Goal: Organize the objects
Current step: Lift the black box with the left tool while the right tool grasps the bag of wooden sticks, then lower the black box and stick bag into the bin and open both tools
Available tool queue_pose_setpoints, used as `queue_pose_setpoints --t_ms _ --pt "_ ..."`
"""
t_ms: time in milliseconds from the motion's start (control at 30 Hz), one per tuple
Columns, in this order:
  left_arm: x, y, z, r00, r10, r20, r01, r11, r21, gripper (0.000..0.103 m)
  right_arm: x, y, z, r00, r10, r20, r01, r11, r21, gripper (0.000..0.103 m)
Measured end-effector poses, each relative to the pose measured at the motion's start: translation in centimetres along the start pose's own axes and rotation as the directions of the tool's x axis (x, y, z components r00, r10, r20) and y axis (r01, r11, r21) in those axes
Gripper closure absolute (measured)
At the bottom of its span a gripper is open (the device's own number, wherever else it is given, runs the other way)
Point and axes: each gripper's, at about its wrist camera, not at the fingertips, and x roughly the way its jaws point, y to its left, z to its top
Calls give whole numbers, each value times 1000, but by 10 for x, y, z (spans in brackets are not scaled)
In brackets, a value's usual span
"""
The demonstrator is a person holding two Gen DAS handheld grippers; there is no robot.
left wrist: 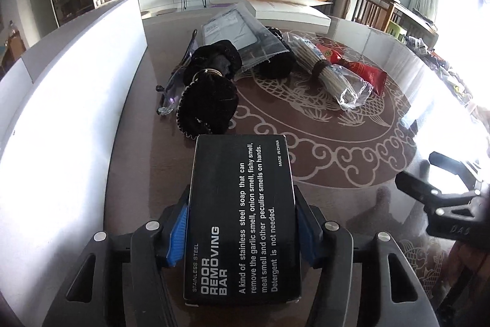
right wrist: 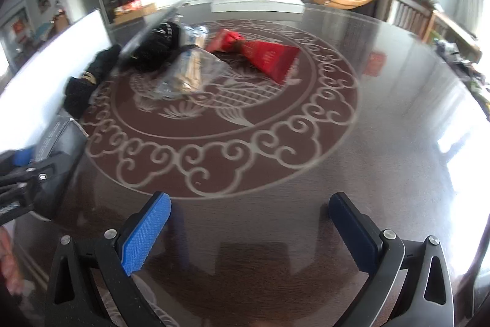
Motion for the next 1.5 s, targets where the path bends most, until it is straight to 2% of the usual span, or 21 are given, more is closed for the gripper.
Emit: queue_pose_setpoints --t_ms 33,133,200,267,400,433,467,500,600,700,833,933,967,1067,1167,1233,1367,1400,1433,1467,1500 --pt "-1 -1 -1 1000 2 6 -2 1000 10 45 0 0 10 998 60 7 -60 998 10 1" --pt "-6 -4 -9 1000 -12 18 11 1000 26 45 2 14 57 997 71 32 -69 997 -38 3" --pt "-10 -5 -15 999 -33 16 32 999 21 45 18 25 91 997 81 10 -80 993 -84 4" --pt "-16 -7 -21 999 -47 13 47 999 22 46 47 39 119 995 71 -65 -79 989 -124 28" --pt "-25 -7 -35 998 -65 15 64 998 27 46 93 59 141 984 59 -166 -89 979 -182 37" --pt "-27 -7 -37 997 -70 17 69 997 30 45 98 61 142 984 56 -169 -89 976 -197 47" --pt "-28 -7 -39 997 -75 18 75 997 32 45 96 62 142 987 47 -151 -79 974 -213 70" --pt "-30 -6 -41 996 -84 19 83 996 28 46 94 62 141 987 63 -148 -94 973 -210 74" --pt "-35 -1 -44 991 -135 21 135 991 -7 46 73 52 128 984 97 -147 -121 979 -165 74" --pt "-44 0 -44 981 -190 32 191 981 -34 46 43 20 103 967 207 -145 -209 978 3 74" --pt "-73 -1 -37 961 -263 81 268 962 -55 46 2 -3 78 931 353 -87 -334 926 177 74" --pt "-115 11 -27 945 -283 162 294 954 -49 46 -33 13 76 893 449 -11 -437 875 210 74" --pt "-129 18 -26 943 -271 191 285 958 -46 46 -44 26 79 881 474 9 -466 863 197 74" --pt "-166 51 -26 946 -200 253 224 972 -66 46 -75 88 92 812 583 41 -583 804 118 74" --pt "-189 99 -33 961 -60 268 100 985 -137 46 -98 167 96 737 676 17 -676 737 10 74" --pt "-197 137 -40 965 51 258 2 980 -201 46 -106 220 92 709 705 -15 -704 707 -65 74" --pt "-188 201 -53 965 217 150 -159 933 -324 45 -94 314 75 713 692 -115 -700 691 -181 72" --pt "-180 213 -56 962 252 105 -202 916 -347 43 -86 331 70 726 671 -148 -687 699 -199 70" --pt "-171 222 -58 959 275 61 -236 903 -359 37 -79 342 66 745 644 -173 -666 715 -212 63" --pt "-166 228 -60 956 291 27 -261 893 -367 26 -73 348 64 756 628 -184 -655 724 -216 53" --pt "-161 231 -62 952 307 4 -284 884 -371 22 -71 348 62 760 624 -183 -650 729 -213 49"
